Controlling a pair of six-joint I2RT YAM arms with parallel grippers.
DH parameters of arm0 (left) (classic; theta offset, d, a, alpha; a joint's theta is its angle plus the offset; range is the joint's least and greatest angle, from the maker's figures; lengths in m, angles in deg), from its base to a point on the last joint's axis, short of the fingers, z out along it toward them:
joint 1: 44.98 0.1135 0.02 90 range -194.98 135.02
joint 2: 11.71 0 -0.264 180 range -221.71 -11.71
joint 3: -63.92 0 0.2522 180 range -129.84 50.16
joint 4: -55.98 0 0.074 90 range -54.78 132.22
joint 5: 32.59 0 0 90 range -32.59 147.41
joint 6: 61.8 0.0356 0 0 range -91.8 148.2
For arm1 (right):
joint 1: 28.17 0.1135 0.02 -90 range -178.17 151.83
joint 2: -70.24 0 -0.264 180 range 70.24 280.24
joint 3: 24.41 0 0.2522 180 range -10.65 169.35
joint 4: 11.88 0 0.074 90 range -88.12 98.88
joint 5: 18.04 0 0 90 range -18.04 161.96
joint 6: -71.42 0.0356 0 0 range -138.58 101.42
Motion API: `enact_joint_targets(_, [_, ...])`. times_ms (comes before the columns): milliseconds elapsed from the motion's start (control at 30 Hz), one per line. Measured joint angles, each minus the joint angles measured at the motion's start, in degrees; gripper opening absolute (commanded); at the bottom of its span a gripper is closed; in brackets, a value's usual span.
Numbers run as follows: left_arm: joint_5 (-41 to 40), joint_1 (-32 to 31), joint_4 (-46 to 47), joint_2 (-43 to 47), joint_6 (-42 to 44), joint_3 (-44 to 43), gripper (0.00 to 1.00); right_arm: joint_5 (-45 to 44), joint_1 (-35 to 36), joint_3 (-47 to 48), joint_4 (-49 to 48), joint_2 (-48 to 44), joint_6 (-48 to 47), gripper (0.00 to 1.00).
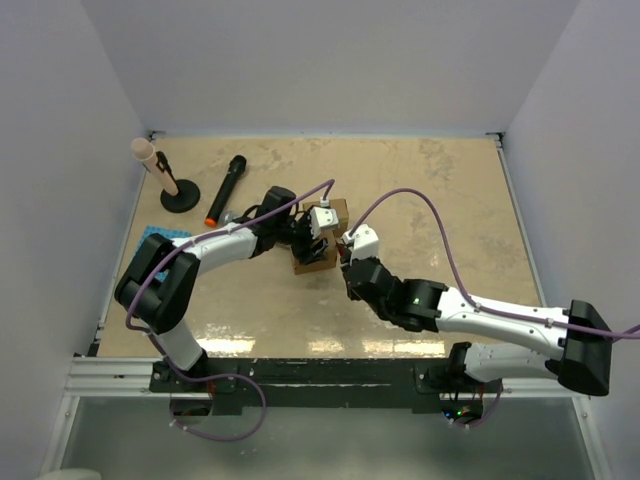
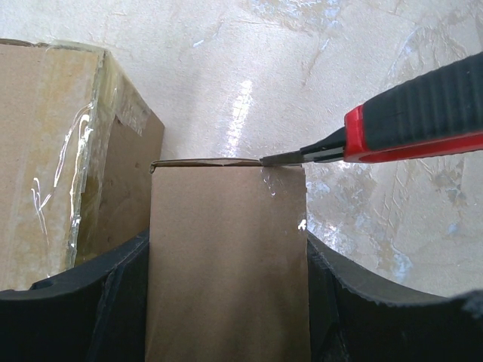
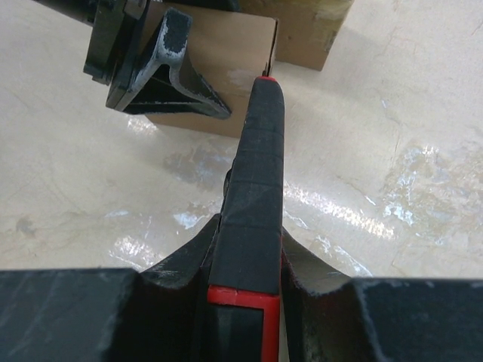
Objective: Unpack the express box
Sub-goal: Cut the express box at the center of the board.
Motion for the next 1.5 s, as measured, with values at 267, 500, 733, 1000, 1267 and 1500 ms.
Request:
enact_joint_targets(267, [0.0, 0.0, 0.1, 0.1, 0.0, 0.1, 0.0, 1.9, 0.0, 2.4, 4.9, 1.3, 0.0, 0.0])
enact_joint_targets(500, [0.0, 0.0, 0.1, 0.1, 0.0, 0.1, 0.0, 3.1, 0.0, 4.3, 8.1, 2.4, 0.1, 0.0])
enact_joint_targets(733, [0.0, 0.0, 0.1, 0.1, 0.1, 0.1, 0.0, 4.4, 0.0, 5.5, 11.1, 2.4, 0.2, 0.0])
enact_joint_targets(1000, [-0.9, 0.0, 0.7, 0.0, 0.0, 0.1, 0.0, 8.2, 0.2, 8.9, 17.6, 0.5, 0.4, 0.0])
enact_joint_targets(1267, [-3.1, 0.1, 2.0, -0.2, -0.6, 0.2, 0.0, 11.6, 1.6, 10.1, 21.3, -2.2, 1.4, 0.0])
enact_joint_targets(1500, [-3.4, 0.0, 3.6, 0.3, -1.6, 1.2, 0.0, 0.8, 1.6, 14.0, 23.1, -8.9, 3.2, 0.0])
